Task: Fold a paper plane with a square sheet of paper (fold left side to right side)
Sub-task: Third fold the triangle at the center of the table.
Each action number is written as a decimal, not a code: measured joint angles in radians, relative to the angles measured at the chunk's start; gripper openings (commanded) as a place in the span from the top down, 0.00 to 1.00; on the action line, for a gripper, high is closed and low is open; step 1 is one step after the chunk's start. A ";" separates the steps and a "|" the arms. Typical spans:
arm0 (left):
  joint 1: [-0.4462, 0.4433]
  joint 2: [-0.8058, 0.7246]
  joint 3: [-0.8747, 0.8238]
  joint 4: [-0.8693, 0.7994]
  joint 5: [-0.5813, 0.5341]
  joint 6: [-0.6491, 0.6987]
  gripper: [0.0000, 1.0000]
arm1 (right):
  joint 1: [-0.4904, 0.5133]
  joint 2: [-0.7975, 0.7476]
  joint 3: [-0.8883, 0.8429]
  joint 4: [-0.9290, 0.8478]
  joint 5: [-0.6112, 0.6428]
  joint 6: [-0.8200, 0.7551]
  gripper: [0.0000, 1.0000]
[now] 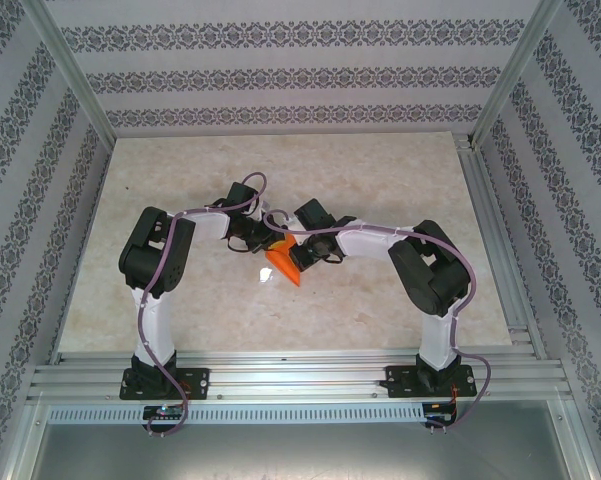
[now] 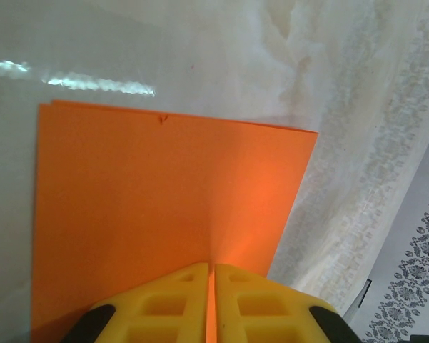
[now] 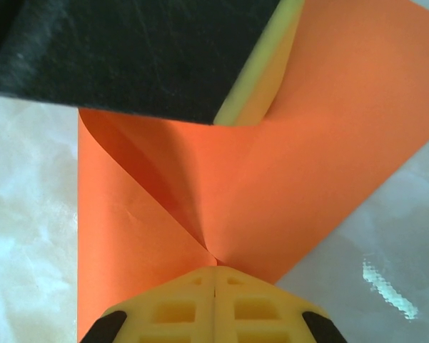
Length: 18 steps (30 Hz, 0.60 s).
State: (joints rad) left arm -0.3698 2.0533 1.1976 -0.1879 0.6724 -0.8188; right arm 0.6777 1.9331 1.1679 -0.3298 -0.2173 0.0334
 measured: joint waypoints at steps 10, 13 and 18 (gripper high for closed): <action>0.000 0.000 0.000 0.000 0.000 0.000 0.85 | -0.006 0.000 -0.004 -0.005 0.001 0.002 1.00; 0.000 0.000 0.006 0.000 0.004 0.001 0.82 | -0.006 0.003 -0.002 -0.009 0.003 0.002 1.00; 0.001 0.001 0.042 -0.049 -0.004 0.014 0.75 | -0.005 0.009 0.007 -0.019 0.003 0.002 1.00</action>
State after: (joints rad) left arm -0.3691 2.0541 1.2392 -0.2367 0.6682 -0.8043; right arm 0.6724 1.9423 1.1748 -0.3492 -0.2138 0.0353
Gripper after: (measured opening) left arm 0.217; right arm 0.042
